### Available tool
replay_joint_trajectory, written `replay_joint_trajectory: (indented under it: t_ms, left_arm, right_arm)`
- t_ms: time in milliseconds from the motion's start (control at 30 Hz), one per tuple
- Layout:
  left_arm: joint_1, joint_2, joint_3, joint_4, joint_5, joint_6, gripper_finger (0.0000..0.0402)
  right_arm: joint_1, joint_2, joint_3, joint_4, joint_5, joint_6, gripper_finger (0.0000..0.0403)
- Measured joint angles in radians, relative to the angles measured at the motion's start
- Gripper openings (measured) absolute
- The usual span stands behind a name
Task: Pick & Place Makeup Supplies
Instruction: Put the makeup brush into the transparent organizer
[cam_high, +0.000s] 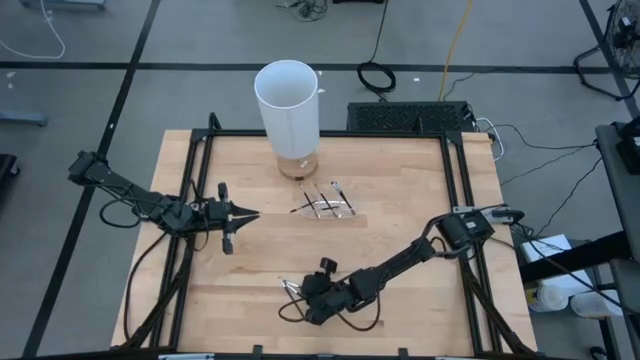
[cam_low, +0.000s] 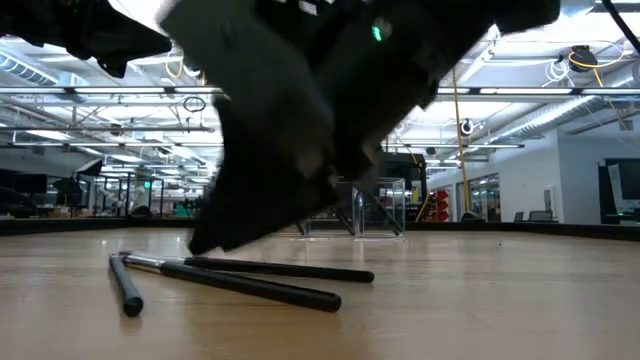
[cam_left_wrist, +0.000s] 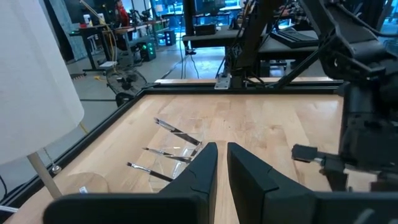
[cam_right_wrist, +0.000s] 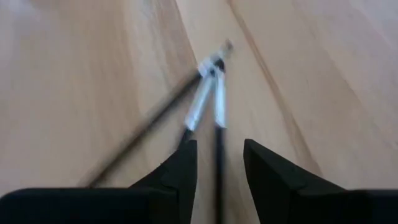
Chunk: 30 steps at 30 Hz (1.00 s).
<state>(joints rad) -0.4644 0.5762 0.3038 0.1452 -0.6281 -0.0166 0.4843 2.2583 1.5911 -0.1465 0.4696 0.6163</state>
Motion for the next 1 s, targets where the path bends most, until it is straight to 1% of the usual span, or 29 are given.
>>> replay_joint_trajectory:
  t_ms: [233, 333, 467, 533, 633, 767, 1000]
  left_arm:
    - [0.000, 0.000, 0.000, 0.001, 0.000, -0.004, 0.0047]
    - [-0.001, 0.000, 0.000, 0.000, 0.000, -0.006, 0.0047]
    - [-0.001, 0.000, 0.000, 0.000, 0.000, -0.011, 0.0047]
    - [-0.001, 0.000, 0.000, 0.000, 0.000, -0.011, 0.0047]
    - [-0.001, 0.000, 0.000, 0.000, 0.000, -0.013, 0.0047]
    - [-0.001, 0.000, 0.000, 0.000, 0.001, -0.017, 0.0047]
    - [-0.001, 0.000, 0.000, 0.000, 0.002, -0.024, 0.0047]
  right_arm:
    - [-0.003, 0.009, 0.001, -0.070, -0.017, 0.021, 0.0121]
    - [-0.006, 0.009, 0.004, -0.137, -0.028, 0.044, 0.0121]
    - [-0.010, 0.011, 0.001, -0.276, -0.052, 0.105, 0.0121]
    - [-0.015, 0.011, 0.001, -0.330, -0.080, 0.126, 0.0121]
    - [-0.030, 0.010, 0.001, -0.387, -0.166, 0.141, 0.0121]
    - [-0.046, 0.008, 0.001, -0.415, -0.242, 0.131, 0.0121]
    - [-0.050, 0.013, -0.001, -0.398, -0.261, 0.077, 0.0121]
